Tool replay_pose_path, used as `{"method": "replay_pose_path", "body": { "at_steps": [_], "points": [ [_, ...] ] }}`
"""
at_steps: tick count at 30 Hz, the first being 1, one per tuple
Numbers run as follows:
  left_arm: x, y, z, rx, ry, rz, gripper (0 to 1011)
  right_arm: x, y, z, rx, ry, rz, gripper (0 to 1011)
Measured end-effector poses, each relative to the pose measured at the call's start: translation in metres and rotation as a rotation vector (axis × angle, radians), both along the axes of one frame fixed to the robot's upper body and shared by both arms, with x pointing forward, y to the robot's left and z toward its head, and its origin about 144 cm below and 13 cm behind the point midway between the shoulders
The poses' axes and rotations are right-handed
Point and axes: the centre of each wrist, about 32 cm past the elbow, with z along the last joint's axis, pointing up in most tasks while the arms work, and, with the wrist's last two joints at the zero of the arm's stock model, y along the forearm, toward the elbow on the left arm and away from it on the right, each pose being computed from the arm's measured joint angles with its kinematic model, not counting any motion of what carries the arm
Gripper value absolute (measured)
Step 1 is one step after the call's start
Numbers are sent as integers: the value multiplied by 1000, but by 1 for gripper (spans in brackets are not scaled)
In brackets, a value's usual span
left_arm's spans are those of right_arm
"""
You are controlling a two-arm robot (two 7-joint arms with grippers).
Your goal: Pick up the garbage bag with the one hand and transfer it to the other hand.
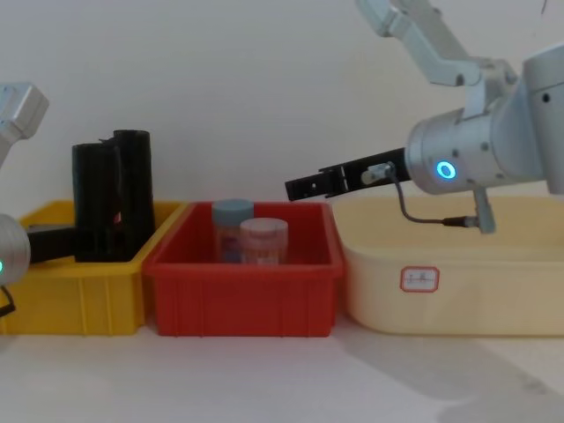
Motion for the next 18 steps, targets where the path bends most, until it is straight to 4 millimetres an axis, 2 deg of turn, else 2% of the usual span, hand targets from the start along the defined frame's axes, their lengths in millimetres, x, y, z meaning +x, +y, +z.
{"method": "replay_pose_path", "body": {
  "at_steps": [18],
  "points": [
    [0, 0, 0, 0, 0, 0, 393, 12, 23, -1, 7, 76, 52, 1001]
  ]
}}
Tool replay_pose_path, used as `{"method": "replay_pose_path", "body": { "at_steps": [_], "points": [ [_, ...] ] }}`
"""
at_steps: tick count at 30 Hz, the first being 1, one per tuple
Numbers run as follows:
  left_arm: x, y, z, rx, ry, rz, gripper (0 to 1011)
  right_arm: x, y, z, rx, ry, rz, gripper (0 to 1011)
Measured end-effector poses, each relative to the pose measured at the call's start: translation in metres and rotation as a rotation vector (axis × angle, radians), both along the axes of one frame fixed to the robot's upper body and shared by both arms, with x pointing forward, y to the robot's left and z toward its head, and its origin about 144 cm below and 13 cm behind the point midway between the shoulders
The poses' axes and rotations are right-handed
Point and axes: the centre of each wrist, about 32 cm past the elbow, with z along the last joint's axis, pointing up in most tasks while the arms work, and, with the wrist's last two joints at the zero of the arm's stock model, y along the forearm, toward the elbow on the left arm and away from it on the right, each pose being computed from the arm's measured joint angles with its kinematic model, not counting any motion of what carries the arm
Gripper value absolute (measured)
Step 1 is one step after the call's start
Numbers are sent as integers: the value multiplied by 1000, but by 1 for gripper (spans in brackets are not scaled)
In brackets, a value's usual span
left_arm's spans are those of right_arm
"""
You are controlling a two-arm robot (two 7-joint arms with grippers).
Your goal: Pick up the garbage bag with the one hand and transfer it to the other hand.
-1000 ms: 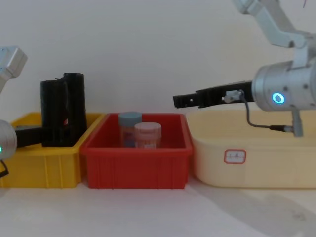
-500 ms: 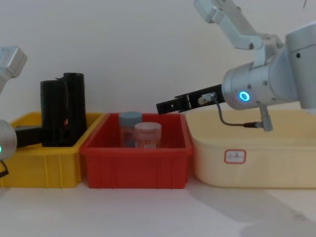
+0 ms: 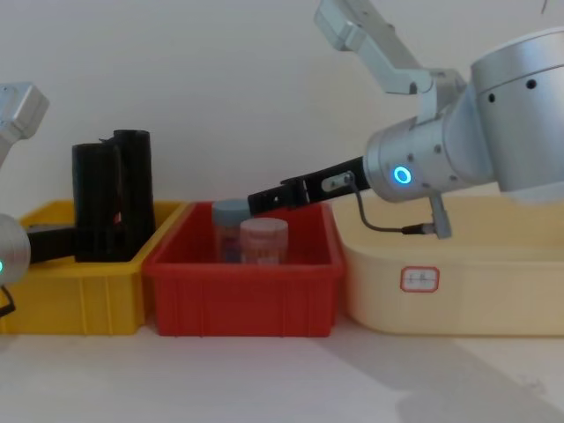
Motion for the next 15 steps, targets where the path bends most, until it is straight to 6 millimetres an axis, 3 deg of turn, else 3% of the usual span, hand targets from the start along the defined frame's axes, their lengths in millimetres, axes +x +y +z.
{"method": "replay_pose_path", "body": {
  "at_steps": [15],
  "points": [
    [0, 0, 0, 0, 0, 0, 393, 7, 15, -11, 13, 48, 16, 1001]
  ]
}}
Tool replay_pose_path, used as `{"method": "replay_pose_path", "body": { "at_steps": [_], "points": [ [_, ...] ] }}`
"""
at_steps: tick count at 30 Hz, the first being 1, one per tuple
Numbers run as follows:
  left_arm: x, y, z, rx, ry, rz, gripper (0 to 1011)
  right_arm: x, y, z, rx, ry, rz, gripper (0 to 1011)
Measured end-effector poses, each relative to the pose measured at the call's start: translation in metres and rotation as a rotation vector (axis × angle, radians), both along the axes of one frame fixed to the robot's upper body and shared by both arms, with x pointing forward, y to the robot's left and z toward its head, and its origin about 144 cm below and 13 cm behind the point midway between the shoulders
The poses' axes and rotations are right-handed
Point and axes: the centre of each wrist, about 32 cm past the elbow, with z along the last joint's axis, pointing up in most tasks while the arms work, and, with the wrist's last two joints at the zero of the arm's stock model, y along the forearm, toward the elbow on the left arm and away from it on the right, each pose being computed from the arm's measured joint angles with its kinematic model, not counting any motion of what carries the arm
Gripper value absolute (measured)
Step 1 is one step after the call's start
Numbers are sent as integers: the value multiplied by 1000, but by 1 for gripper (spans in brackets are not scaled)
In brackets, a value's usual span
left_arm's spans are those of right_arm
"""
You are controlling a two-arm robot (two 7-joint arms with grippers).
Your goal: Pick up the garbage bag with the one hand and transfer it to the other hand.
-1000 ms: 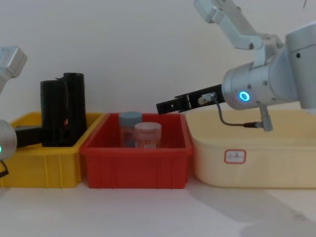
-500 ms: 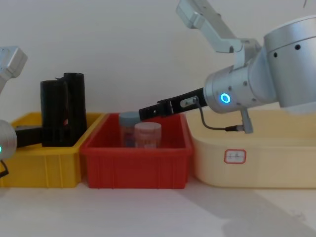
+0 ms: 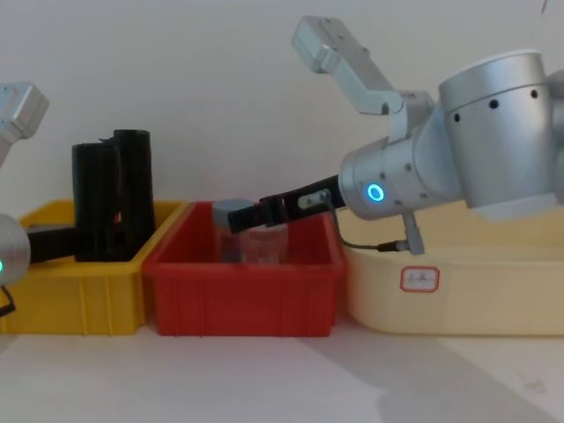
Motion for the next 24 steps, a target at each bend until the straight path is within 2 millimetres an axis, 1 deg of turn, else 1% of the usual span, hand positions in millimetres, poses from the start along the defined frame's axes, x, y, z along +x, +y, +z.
{"method": "replay_pose_path", "body": {
  "at_steps": [9, 22, 24],
  "points": [
    [0, 0, 0, 0, 0, 0, 393, 10, 7, -11, -16, 18, -14, 1002],
    [0, 0, 0, 0, 0, 0, 393, 17, 13, -20, -24, 13, -26, 1002],
    [0, 0, 0, 0, 0, 0, 393, 18, 13, -21, -24, 12, -28, 966]
  ]
}}
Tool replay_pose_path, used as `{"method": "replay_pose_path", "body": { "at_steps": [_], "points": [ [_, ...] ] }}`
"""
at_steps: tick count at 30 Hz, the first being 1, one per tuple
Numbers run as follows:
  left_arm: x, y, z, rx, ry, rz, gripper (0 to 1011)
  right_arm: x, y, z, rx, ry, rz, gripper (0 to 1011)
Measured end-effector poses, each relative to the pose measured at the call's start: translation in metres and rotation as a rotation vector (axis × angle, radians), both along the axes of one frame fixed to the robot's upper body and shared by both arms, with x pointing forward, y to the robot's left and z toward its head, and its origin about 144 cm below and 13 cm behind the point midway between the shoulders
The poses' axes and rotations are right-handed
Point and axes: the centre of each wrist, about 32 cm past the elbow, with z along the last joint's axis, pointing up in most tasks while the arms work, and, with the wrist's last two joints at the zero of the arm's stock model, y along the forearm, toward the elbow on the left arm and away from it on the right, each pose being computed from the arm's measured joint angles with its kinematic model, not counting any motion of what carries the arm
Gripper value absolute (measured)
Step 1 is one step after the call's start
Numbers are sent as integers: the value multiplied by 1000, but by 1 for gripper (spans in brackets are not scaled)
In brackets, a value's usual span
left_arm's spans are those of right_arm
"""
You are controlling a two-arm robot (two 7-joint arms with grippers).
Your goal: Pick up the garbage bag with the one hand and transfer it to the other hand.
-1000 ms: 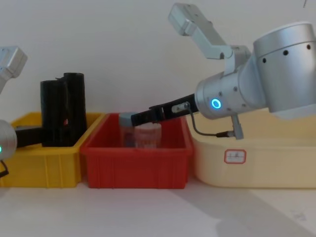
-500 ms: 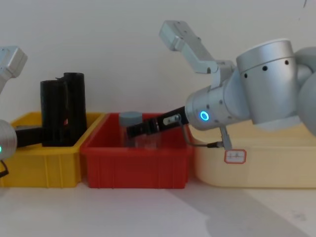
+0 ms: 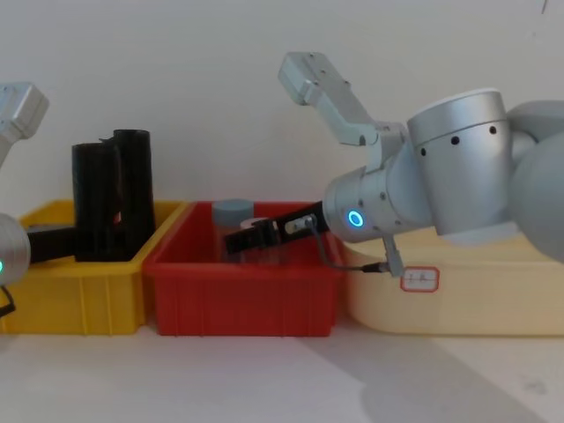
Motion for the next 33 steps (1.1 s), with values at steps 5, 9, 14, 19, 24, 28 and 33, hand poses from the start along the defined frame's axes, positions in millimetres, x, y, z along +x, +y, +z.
{"method": "replay_pose_path", "body": {
  "at_steps": [5, 9, 14, 19, 24, 28, 33],
  "points": [
    [0, 0, 0, 0, 0, 0, 393, 1, 1, -1, -1, -2, -3, 855],
    [0, 0, 0, 0, 0, 0, 393, 2, 1, -3, -2, -2, -4, 764],
    [0, 0, 0, 0, 0, 0, 393, 2, 2, -3, -2, -3, -5, 664],
    [0, 0, 0, 0, 0, 0, 393, 3, 2, -4, -2, -4, -6, 663],
    [0, 0, 0, 0, 0, 0, 393, -1, 0, -4, -2, -13, -8, 664],
    [0, 0, 0, 0, 0, 0, 393, -6, -4, -3, 2, -33, -19, 663],
    [0, 0, 0, 0, 0, 0, 393, -18, -11, 4, 21, -89, -52, 663]
  ]
}}
